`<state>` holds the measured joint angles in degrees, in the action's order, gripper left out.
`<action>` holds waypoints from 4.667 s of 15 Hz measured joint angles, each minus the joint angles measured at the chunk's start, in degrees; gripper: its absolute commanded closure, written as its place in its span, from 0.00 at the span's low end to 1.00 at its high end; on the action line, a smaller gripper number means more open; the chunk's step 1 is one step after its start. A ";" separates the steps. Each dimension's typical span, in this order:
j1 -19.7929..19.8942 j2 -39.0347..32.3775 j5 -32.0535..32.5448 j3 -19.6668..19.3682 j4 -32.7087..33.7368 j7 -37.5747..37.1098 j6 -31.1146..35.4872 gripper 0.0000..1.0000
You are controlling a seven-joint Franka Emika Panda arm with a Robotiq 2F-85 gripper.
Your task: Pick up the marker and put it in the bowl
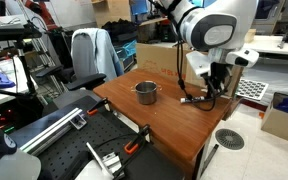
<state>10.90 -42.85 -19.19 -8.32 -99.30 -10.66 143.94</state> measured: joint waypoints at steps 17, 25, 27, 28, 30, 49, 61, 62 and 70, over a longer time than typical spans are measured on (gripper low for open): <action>-1.79 17.83 0.05 4.78 -14.28 3.36 8.28 0.95; -4.38 30.62 -0.29 11.80 -35.16 13.31 27.34 0.95; -4.02 32.93 -2.15 14.93 -39.11 16.16 31.95 0.95; -3.65 33.89 -3.77 16.75 -40.58 17.76 33.80 0.95; -2.56 35.21 -7.45 20.73 -42.56 20.87 36.44 0.95; 19.09 27.29 -3.65 40.38 -49.93 26.93 51.69 0.95; 22.14 25.55 -1.21 40.62 -51.60 26.93 53.26 0.00; 22.24 25.55 -1.21 40.62 -51.60 26.93 53.26 0.00; 23.43 28.17 -1.27 42.99 -50.09 22.35 48.55 0.00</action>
<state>34.34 -14.68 -20.46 34.67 -149.38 11.69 192.49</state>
